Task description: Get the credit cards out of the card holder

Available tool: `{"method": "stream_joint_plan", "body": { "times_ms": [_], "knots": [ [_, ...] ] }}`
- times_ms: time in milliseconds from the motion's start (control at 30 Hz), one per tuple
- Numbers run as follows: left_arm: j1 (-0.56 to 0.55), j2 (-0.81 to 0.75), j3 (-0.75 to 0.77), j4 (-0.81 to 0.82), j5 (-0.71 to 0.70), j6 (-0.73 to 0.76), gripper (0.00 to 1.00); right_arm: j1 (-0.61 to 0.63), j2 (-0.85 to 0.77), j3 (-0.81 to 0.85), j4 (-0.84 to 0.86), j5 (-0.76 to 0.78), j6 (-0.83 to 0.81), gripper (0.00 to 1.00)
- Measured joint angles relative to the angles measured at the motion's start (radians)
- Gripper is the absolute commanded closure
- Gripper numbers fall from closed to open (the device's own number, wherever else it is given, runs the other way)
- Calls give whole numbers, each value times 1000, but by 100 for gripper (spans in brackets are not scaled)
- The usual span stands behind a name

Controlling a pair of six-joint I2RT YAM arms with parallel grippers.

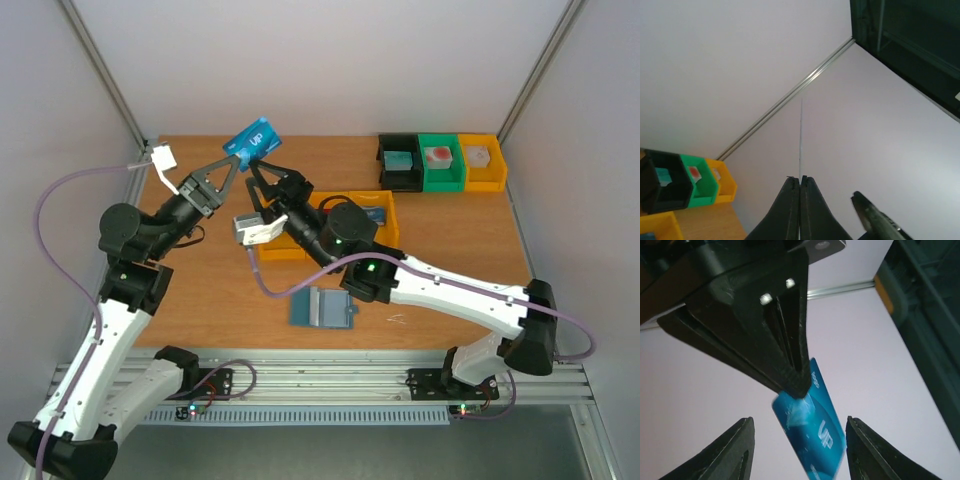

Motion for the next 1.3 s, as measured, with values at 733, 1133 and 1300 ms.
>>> {"method": "stream_joint_plan", "body": {
  "times_ms": [733, 1133, 1300],
  "knots": [
    [3, -33, -32, 57, 5, -44, 100, -65, 93, -10, 277, -69, -82, 66],
    [8, -35, -46, 59, 13, -53, 100, -96, 142, 6, 304, -78, -93, 99],
    [11, -35, -47, 59, 13, -63, 100, -98, 146, 8, 307, -77, -96, 99]
  ]
}}
